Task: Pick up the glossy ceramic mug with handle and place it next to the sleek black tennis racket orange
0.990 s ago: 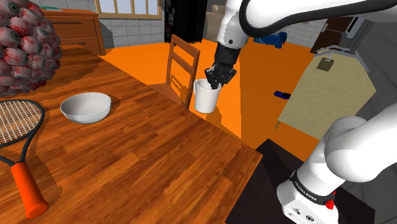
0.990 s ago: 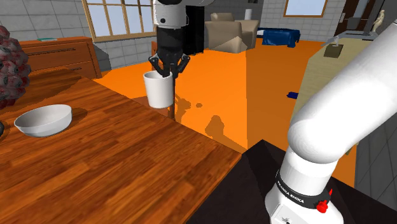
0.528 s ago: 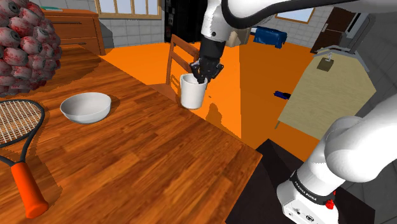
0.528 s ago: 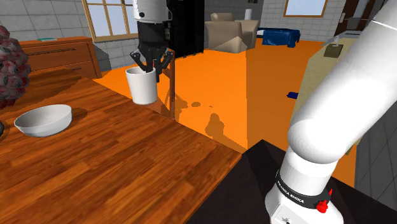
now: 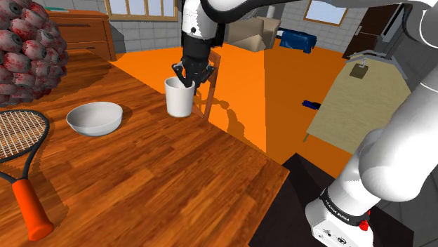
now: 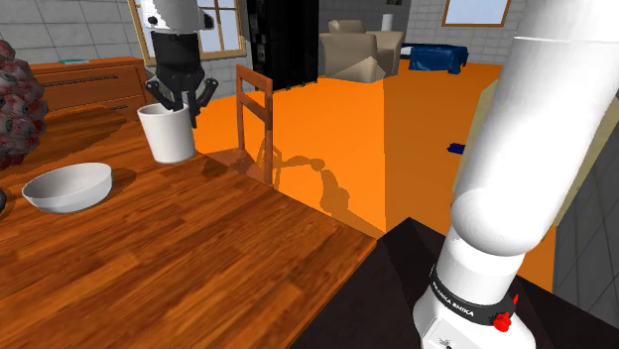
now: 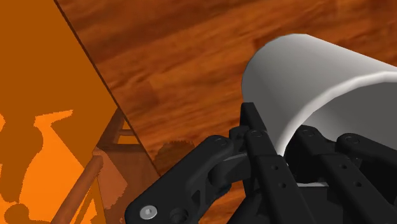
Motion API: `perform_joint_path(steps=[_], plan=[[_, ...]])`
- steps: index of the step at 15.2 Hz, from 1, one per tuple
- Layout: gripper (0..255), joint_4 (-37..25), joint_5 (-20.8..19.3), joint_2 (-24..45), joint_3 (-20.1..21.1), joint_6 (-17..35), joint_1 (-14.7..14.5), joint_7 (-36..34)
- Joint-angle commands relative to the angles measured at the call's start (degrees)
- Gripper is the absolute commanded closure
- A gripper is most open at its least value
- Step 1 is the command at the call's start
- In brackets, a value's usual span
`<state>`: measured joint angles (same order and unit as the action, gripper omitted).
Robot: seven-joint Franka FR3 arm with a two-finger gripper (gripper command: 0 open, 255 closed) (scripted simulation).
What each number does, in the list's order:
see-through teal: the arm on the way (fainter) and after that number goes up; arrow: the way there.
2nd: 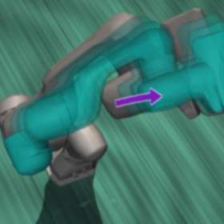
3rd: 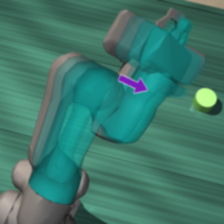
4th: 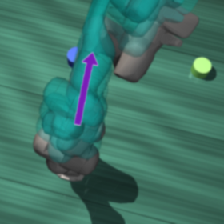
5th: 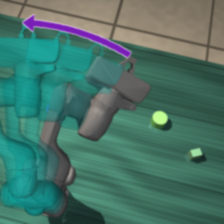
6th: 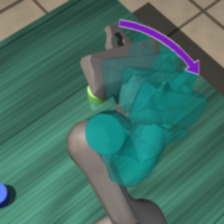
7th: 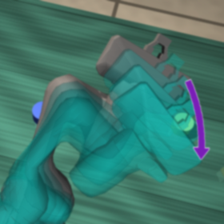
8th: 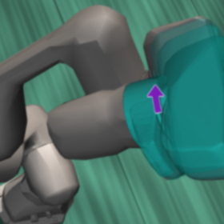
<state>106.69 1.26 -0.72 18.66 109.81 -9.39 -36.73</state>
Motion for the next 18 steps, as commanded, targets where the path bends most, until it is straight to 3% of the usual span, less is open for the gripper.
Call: perform_joint_path(steps=[1,9,12,13,18], plan=[[255,-5.83,-1.84,5.06,0.80,-0.97,-0.74,-2.07],[255,-34.18,-9.58,26.14,1.91,-9.42,-7.67,-9.12],[255,-51.41,-12.53,36.98,1.20,-15.96,-12.32,-10.33],[255,-61.77,-13.81,43.00,0.62,-20.17,-14.95,-10.28],[255,-53.24,-13.20,40.41,0.72,-14.36,-13.46,-10.71]])
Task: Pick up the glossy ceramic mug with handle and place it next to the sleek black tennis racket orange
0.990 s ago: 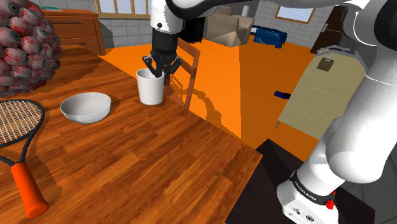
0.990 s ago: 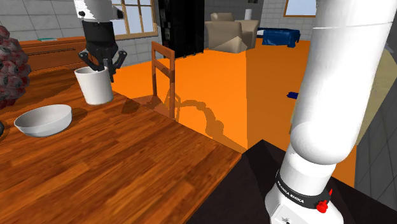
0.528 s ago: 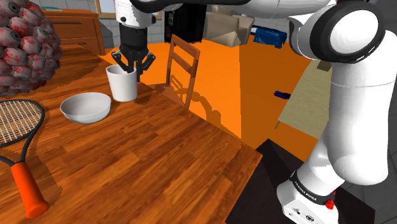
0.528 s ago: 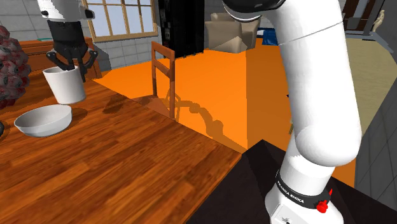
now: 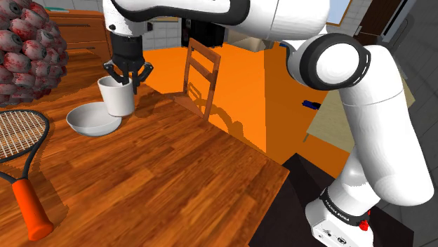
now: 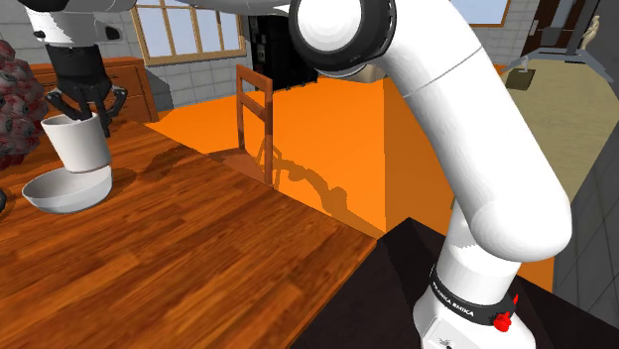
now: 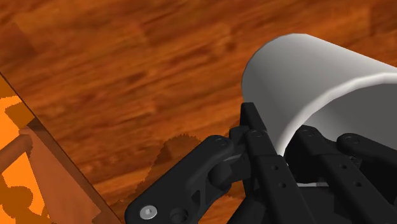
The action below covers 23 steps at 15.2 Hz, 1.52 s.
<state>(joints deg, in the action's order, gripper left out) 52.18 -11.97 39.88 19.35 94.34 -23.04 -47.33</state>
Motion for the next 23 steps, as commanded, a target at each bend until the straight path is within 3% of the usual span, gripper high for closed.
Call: perform_joint_path(steps=[1,11,23], plan=[[255,2.61,0.07,-0.51,0.05,2.11,0.42,-0.18],[255,12.63,0.13,-1.77,0.09,10.70,1.90,-0.77],[255,20.00,-0.49,-0.56,-0.31,19.14,2.57,-1.44]])
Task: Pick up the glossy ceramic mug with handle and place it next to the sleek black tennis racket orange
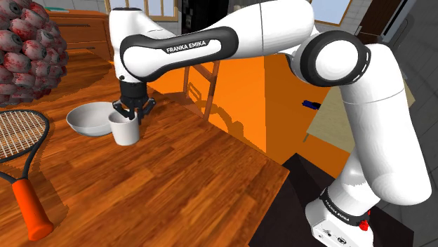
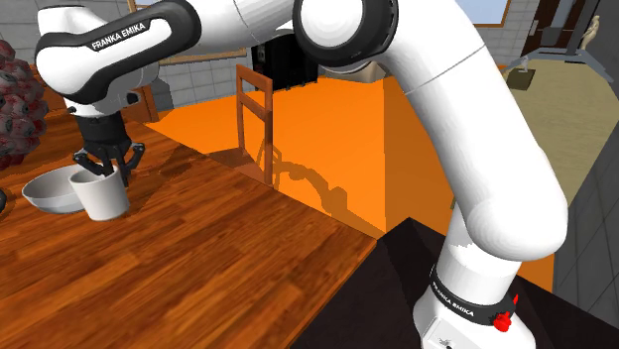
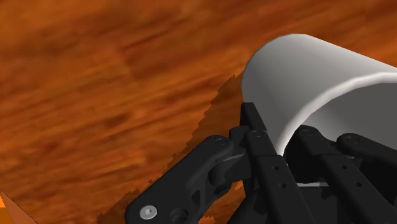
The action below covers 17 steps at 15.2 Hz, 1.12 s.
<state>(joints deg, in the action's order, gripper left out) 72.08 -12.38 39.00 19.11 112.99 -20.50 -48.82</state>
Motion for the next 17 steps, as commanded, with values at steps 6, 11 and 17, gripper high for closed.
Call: perform_joint_path(steps=[6,11,17], plan=[[255,1.37,-0.31,0.93,-0.22,2.31,0.08,-0.12],[255,1.37,-0.31,0.93,-0.22,2.31,0.08,-0.12],[0,1.37,-0.31,0.93,-0.22,2.31,0.08,-0.12]])
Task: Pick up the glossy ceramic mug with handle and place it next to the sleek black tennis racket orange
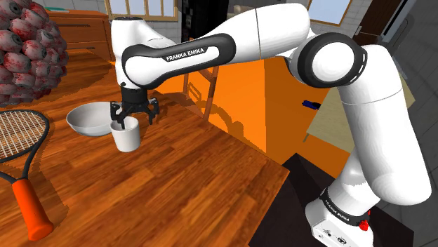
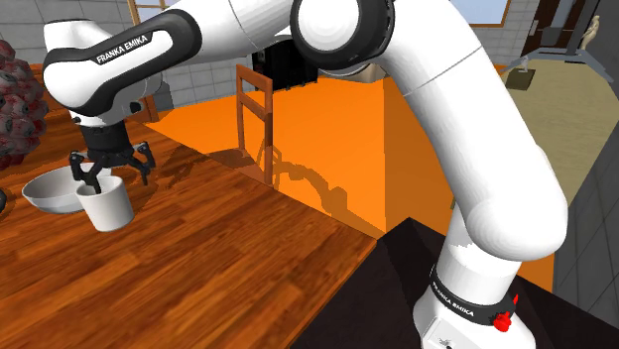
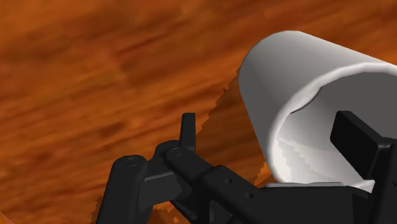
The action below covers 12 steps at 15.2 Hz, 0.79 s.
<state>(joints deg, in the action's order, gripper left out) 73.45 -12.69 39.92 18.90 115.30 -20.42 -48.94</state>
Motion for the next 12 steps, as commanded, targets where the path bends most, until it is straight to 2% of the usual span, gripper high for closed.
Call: perform_joint_path(steps=[1,4,12], plan=[[0,-0.72,0.23,-0.74,0.16,-1.43,0.04,0.15],[0,-3.37,0.79,-2.42,0.52,-5.68,0.03,0.55],[0,-3.37,0.79,-2.42,0.51,-5.68,0.03,0.55]])
